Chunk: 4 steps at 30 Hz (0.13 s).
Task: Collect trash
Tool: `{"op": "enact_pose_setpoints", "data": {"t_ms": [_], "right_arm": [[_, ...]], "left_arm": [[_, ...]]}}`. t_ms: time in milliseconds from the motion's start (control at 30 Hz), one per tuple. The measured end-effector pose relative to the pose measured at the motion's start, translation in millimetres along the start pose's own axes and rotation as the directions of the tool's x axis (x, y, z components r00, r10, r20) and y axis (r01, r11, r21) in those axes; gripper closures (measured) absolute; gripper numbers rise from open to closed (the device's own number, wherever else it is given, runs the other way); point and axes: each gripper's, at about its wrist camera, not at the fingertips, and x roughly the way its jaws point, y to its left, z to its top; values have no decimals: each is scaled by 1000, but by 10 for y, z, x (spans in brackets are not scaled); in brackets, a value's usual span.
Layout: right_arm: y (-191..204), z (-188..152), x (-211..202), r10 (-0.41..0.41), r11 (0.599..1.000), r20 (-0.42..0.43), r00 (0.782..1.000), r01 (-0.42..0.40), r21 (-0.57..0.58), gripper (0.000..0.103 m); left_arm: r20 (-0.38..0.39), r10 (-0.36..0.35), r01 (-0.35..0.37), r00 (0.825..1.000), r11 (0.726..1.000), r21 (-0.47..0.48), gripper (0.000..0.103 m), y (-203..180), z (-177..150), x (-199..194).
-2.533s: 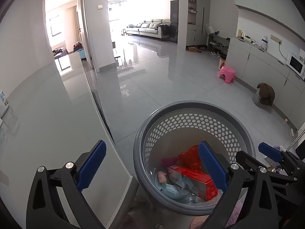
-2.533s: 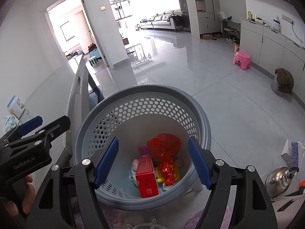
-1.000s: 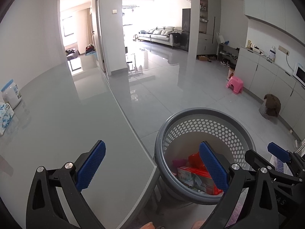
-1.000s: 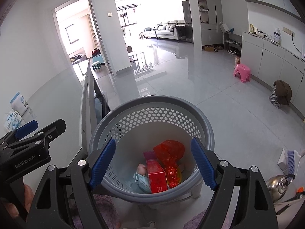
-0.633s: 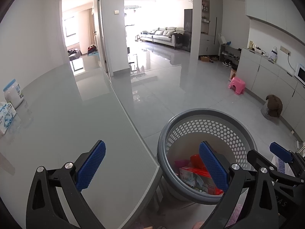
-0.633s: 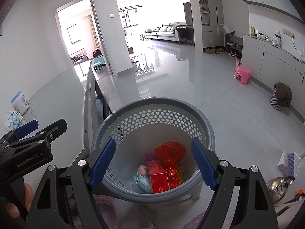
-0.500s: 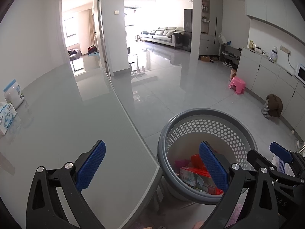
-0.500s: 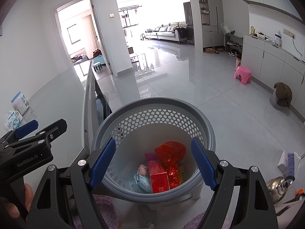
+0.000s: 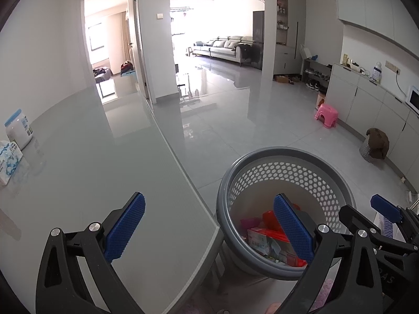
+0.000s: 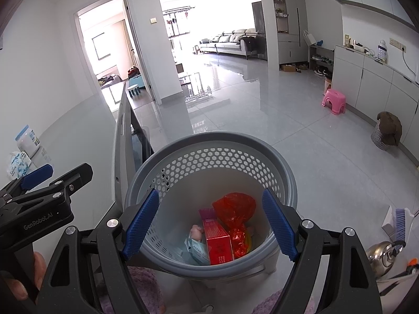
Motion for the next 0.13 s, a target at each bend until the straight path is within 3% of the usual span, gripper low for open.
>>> {"op": "enact_pose_setpoints", "data": {"t_ms": [133], "right_arm": [[-1, 1, 0, 0, 1000, 0, 1000, 0, 1, 25]], "left_arm": [[-3, -4, 4, 1000, 1000, -6, 6, -9, 8, 9]]}}
